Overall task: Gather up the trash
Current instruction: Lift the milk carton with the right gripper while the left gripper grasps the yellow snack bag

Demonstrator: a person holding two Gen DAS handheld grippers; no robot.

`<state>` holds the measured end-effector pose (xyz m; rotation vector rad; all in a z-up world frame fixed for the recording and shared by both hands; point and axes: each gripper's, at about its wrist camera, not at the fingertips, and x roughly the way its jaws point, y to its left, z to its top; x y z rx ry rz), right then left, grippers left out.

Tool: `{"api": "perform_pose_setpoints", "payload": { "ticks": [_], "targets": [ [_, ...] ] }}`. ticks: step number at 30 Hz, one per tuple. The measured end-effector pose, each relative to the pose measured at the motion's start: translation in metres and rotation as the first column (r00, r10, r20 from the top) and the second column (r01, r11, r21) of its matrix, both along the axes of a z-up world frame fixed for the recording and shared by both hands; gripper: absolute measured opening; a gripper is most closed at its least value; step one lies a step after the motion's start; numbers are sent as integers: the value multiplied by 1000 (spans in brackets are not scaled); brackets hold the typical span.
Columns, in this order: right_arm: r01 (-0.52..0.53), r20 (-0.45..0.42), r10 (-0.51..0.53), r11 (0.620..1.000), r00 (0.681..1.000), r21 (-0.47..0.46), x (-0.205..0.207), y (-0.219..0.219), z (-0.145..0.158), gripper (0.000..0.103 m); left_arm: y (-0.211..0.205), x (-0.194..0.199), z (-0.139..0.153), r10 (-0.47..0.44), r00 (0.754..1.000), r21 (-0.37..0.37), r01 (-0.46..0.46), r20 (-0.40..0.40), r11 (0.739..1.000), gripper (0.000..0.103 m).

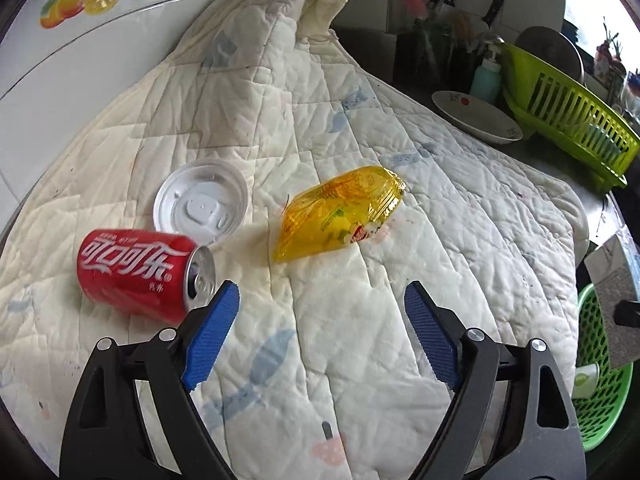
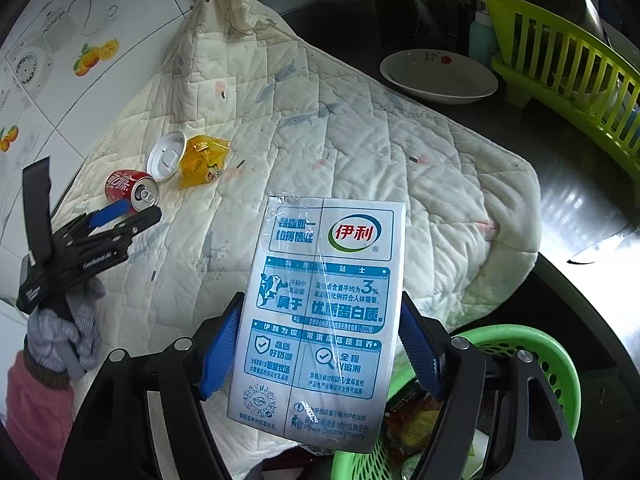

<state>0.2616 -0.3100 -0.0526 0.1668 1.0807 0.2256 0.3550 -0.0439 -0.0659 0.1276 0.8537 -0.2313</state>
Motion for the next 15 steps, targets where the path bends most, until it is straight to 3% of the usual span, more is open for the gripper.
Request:
{"api": "perform_pose_setpoints", "payload": {
  "ticks": [4, 11, 15],
  "targets": [
    [16, -2, -16, 1000, 1000, 15, -13, -15, -3, 71, -11, 26, -11, -36, 999, 12, 36, -29, 999, 87],
    [37, -15, -37, 999, 999, 33, -28, -29, -8, 71, -31, 52, -30, -90, 996, 99, 92, -26, 991, 90],
    [49, -22, -48, 998, 999, 35, -32, -36, -12, 71, -36, 64, -33, -105, 994, 105, 106, -13, 989, 90]
  ]
}}
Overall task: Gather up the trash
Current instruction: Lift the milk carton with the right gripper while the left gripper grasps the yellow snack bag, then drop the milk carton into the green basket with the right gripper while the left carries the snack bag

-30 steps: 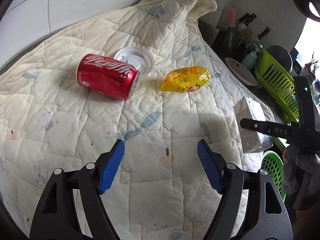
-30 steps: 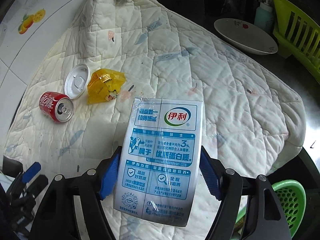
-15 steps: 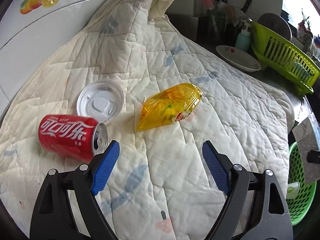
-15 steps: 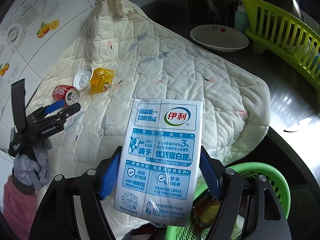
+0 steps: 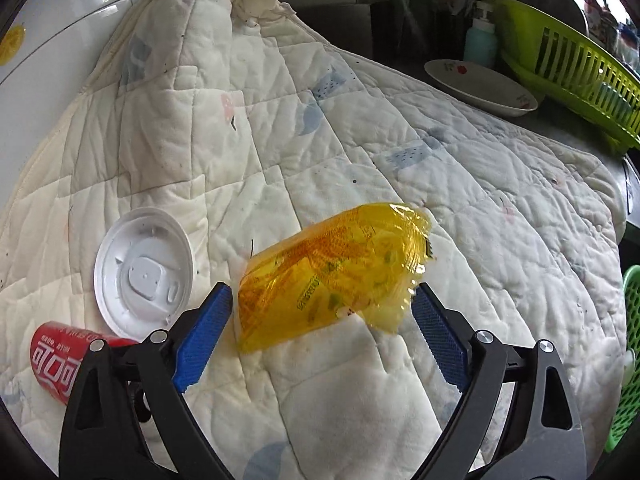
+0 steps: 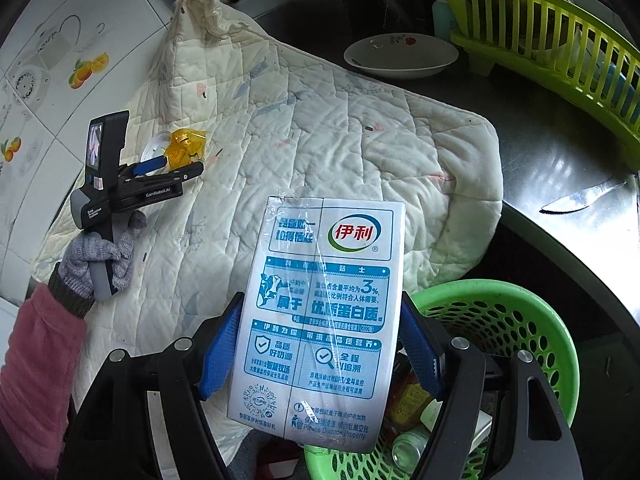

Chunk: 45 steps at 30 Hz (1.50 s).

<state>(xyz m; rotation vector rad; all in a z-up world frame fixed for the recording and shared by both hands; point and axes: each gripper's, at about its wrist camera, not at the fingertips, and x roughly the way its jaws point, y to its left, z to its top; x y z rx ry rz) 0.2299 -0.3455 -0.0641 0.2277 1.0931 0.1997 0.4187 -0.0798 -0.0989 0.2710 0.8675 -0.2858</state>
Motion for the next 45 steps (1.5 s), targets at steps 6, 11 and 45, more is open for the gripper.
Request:
{"api": "perform_pose_setpoints", "payload": {
  "ticks": [6, 11, 45],
  "targets": [
    [27, -16, -27, 1000, 1000, 12, -6, -11, -5, 71, -5, 16, -10, -22, 1000, -3, 22, -3, 1000, 89],
    [43, -22, -43, 999, 999, 24, -13, -19, -7, 71, -7, 17, -10, -45, 999, -31, 45, 9, 998, 77],
    [150, -20, -149, 985, 989, 84, -90, -55, -18, 80, -28, -188, 85, -131, 987, -226, 149, 93, 963, 68]
  ]
}}
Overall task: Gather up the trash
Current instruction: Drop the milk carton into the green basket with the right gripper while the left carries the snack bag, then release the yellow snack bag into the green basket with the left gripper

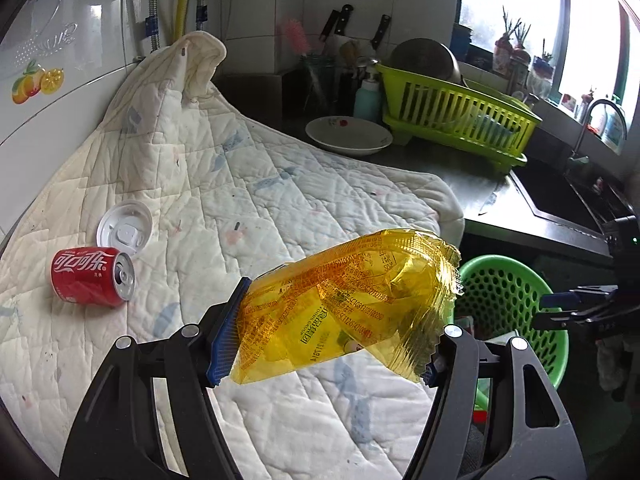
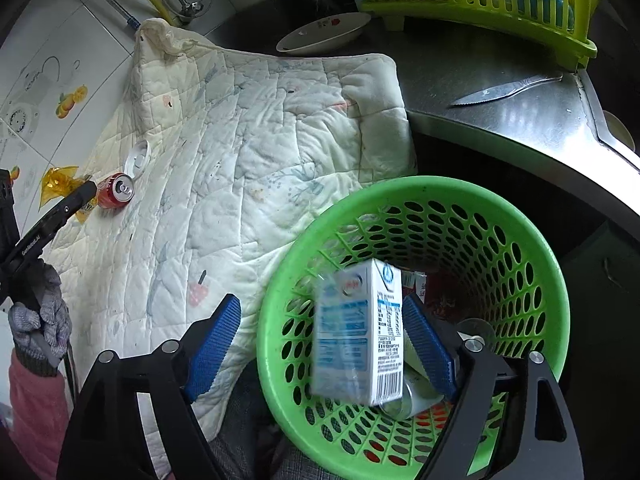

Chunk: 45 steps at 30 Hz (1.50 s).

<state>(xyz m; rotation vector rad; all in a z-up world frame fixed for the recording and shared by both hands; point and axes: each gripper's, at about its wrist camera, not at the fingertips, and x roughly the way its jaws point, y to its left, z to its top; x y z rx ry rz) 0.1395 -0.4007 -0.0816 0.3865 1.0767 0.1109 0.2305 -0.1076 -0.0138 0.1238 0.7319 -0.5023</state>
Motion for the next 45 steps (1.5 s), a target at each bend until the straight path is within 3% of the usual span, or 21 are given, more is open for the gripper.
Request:
{"api": "perform_pose_setpoints", "payload": {
  "ticks": [12, 21, 35, 45],
  "targets": [
    [42, 104, -34, 996, 994, -77, -54, -24, 45, 80, -65, -51, -5, -141, 990, -7, 141, -11, 990, 68],
    [136, 147, -120, 985, 982, -104, -89, -64, 58, 80, -134, -64, -28, -224, 973, 50, 227, -55, 973, 68],
    [204, 165, -192, 977, 968, -63, -117, -109, 52, 80, -235, -59, -63, -282, 947, 123, 301, -153, 946, 72],
    [224, 161, -216, 974, 963, -30, -125, -125, 46, 80, -258, -61, -67, -300, 940, 114, 320, -165, 940, 83]
  ]
}}
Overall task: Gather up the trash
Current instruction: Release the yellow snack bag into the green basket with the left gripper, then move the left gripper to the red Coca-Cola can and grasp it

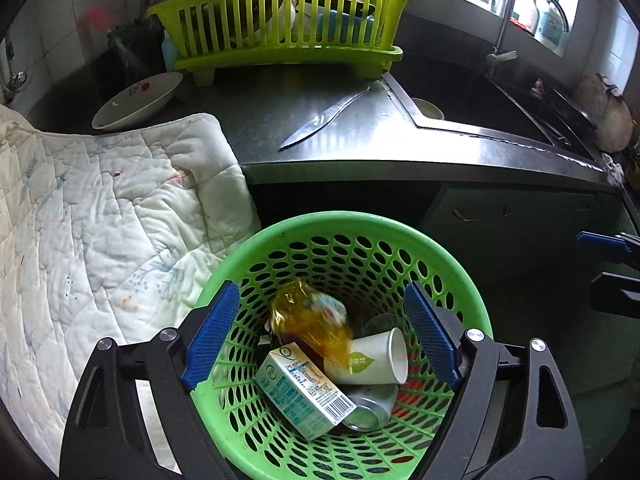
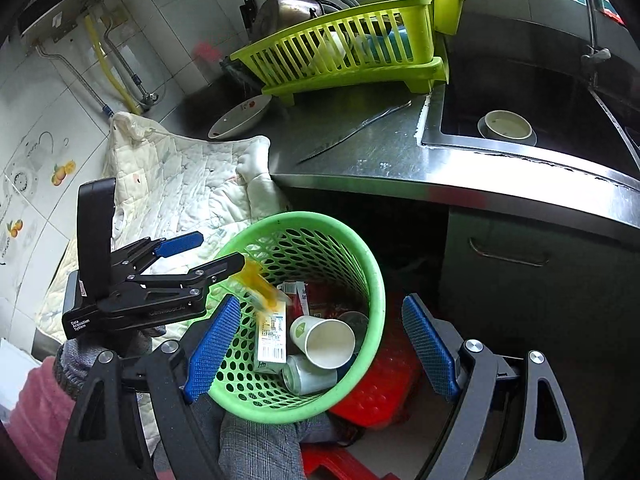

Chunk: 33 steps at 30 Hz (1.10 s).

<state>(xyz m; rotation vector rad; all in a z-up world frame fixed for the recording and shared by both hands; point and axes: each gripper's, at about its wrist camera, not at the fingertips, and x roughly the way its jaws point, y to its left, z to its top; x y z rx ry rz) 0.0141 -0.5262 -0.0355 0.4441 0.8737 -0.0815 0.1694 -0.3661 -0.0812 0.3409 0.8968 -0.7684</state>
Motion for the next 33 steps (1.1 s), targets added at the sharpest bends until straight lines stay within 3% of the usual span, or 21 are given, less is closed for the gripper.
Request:
{"api": "perform_pose_setpoints", "payload": {
  "ticks": [10, 21, 28, 33],
  "targets": [
    [-14, 4, 14, 1000, 1000, 11, 3, 4, -1, 80, 30, -1, 13, 48, 999, -26, -47, 9, 999, 83],
    [-100, 16, 100, 995, 995, -4, 28, 42, 8, 80, 103, 6, 28, 179, 983, -57, -178, 27, 982, 83],
    [-188, 17, 188, 982, 982, -12, 56, 84, 13, 80, 169, 20, 33, 316, 948, -59, -314, 33, 948, 83],
    [-262, 20, 262, 965, 965, -21, 81, 120, 18, 80, 227, 37, 37, 450, 893, -59, -448, 22, 892, 83]
  ]
}}
